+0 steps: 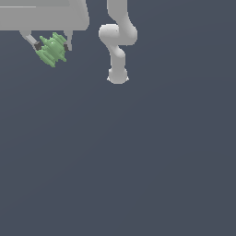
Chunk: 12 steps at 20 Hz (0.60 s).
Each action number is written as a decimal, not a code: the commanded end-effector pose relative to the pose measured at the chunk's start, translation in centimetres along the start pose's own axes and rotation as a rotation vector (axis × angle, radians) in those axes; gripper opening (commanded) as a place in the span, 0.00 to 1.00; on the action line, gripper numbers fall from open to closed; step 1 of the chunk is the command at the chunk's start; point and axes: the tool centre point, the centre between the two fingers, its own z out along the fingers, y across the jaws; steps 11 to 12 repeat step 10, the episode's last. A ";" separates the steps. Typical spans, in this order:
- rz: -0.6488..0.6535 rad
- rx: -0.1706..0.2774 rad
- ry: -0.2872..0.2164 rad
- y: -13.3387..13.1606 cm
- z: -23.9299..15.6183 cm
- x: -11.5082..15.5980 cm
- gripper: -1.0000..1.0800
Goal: Pick up the object and move it to a goal position.
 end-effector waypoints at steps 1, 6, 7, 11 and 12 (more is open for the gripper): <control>-0.001 0.000 -0.001 0.5 -1.0 -0.1 0.00; -0.001 0.000 -0.001 1.0 -2.1 -0.2 0.00; -0.001 0.000 -0.001 1.0 -2.2 -0.2 0.00; -0.001 0.000 -0.001 1.1 -2.3 -0.2 0.00; -0.001 0.000 -0.001 1.1 -2.3 -0.2 0.00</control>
